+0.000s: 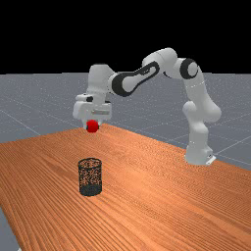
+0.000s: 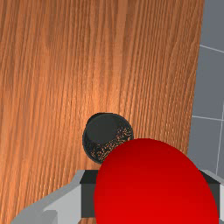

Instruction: Put the ball into the container

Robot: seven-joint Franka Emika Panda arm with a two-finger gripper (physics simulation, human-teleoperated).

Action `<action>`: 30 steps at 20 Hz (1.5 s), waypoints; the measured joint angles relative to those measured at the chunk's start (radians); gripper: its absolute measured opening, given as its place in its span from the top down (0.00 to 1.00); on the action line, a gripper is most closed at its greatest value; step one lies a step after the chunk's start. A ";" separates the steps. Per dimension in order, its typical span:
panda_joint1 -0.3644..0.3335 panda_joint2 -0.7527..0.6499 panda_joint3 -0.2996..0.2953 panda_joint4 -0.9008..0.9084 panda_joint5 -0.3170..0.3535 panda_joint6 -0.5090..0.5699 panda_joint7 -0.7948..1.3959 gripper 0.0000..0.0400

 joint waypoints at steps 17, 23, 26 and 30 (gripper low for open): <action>-0.058 0.237 -0.022 -0.042 0.021 0.239 -0.020 0.30; -0.060 0.248 -0.023 -0.019 0.025 0.274 -0.013 0.30; -0.042 0.238 -0.028 -0.039 0.020 0.283 0.014 0.30; -0.031 0.227 -0.024 -0.057 0.018 0.288 0.019 0.10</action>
